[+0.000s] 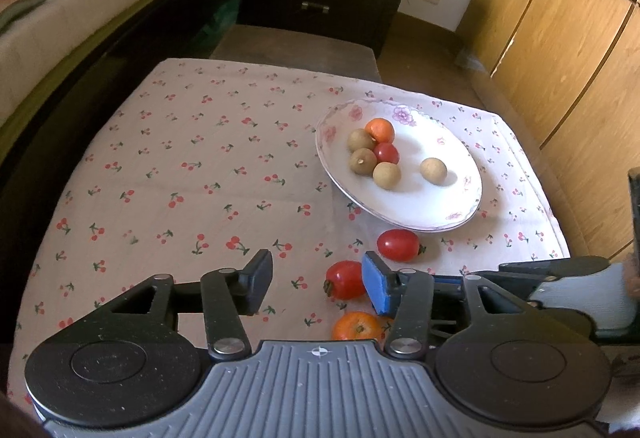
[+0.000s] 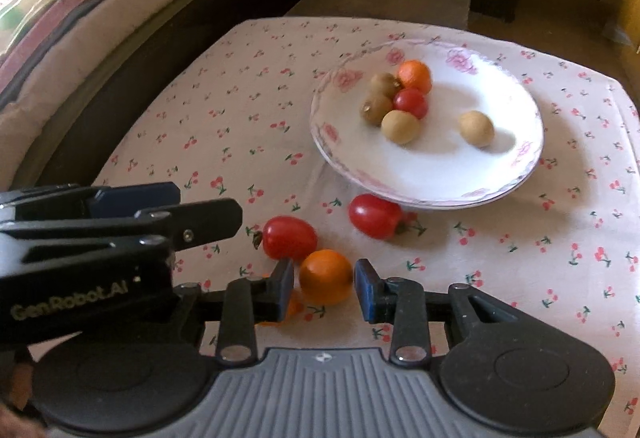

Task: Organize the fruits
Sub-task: 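Grasp a mandarin with the right tool while the left tool moves toward another mandarin, then close the left tool on the second mandarin while the right tool holds its mandarin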

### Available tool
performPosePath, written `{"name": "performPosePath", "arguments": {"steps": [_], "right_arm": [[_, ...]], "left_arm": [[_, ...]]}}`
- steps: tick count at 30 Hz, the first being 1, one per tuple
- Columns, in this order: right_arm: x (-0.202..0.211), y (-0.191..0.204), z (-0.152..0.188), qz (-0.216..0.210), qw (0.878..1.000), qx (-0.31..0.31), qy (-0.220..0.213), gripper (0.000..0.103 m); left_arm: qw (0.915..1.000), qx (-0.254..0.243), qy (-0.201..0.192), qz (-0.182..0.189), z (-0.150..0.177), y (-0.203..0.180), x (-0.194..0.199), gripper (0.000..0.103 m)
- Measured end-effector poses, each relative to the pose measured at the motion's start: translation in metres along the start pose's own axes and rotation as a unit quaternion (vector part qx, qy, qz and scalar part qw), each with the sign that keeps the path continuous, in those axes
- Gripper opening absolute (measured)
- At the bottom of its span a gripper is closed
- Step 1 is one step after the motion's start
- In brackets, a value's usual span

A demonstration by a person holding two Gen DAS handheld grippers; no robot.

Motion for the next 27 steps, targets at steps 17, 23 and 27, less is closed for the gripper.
{"name": "performPosePath", "arguments": {"steps": [17,23,27], "right_arm": [[0.003,-0.018,0.014,0.02,1.0,0.01,0.006,0.033],[0.02,-0.042,0.023,0.035,0.999,-0.001,0.005,0.033],[0.023,-0.049,0.029,0.044,0.999,0.0,0.008,0.033]], "left_arm": [[0.9996,0.007,0.017,0.021,0.018,-0.002,0.001,0.062],[0.9987,-0.008,0.044,0.025,0.032,-0.014,-0.013,0.062],[0.998,-0.014,0.058,0.02,0.037,-0.022,-0.028,0.062]]}}
Point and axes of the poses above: each gripper's, at about its wrist camera, not at the fingertips, and x roughly against the way its jaws point, y to its left, z to its underside, the point moved 6 cm from there along -x, roughly the way its jaws point, and after that the axes turned 12 degrees about z, right-handed, at the moved point
